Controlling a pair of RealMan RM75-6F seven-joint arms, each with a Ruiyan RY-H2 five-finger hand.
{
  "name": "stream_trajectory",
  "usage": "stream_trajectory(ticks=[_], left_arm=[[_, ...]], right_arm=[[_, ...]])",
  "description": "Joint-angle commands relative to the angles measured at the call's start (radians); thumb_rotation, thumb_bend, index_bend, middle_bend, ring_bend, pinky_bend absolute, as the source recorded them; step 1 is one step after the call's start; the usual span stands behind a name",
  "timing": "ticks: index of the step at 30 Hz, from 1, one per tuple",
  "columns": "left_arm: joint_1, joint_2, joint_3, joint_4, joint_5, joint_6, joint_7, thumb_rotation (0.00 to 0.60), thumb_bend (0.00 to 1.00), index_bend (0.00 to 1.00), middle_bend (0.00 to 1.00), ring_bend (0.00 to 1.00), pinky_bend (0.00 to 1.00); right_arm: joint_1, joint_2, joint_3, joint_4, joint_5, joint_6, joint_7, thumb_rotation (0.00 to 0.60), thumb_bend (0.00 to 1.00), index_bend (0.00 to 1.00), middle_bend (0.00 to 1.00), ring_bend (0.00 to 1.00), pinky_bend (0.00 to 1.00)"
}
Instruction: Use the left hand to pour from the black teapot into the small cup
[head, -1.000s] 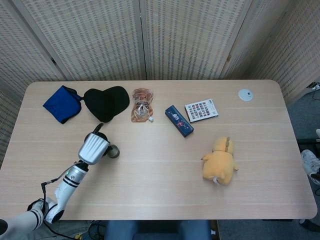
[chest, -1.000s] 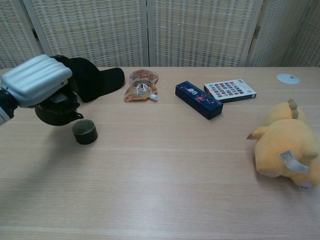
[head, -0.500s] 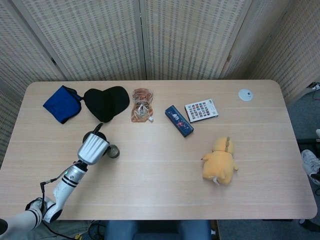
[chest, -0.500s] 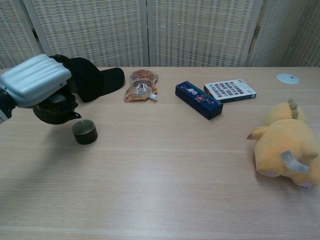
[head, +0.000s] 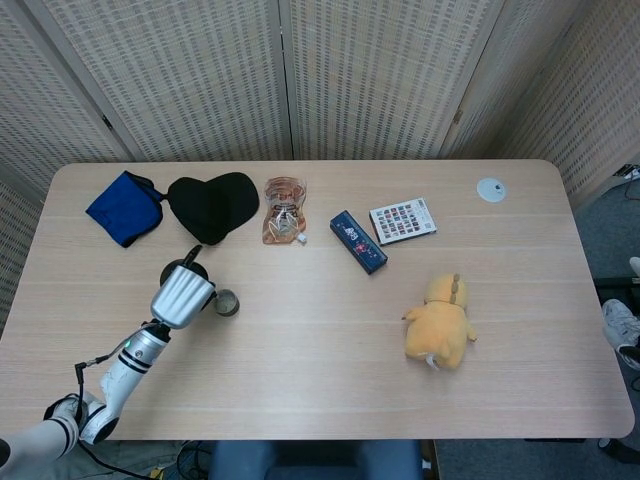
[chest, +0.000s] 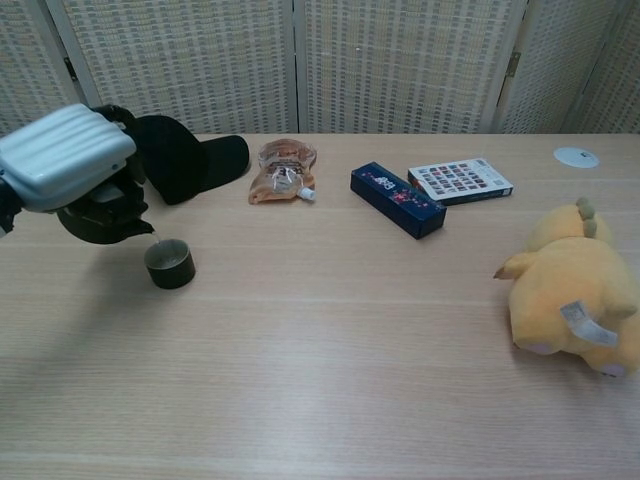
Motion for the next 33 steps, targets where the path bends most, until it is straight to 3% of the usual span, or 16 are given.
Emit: stream_trajectory(ticks=[1,33], left_arm=[[-0.001,0.002,-0.001,-0.001,0.001,0.003,0.002,0.600,0.36,1.00,1.00,0.98,0.21],[0.002,0.015,0.007,-0.020,0.025,0.026,0.056,0.600,0.36,1.00,1.00,0.98,0.21]], right_arm=[[0.000,0.000,0.000,0.000,-0.001,0.001,0.000,0.600,0.03,0.16,0.19,0.12,0.14],[-0.011,-0.001,-0.005,0.004,-0.005,0.011,0.009,0.600,0.03,0.16,0.19,0.12,0.14]])
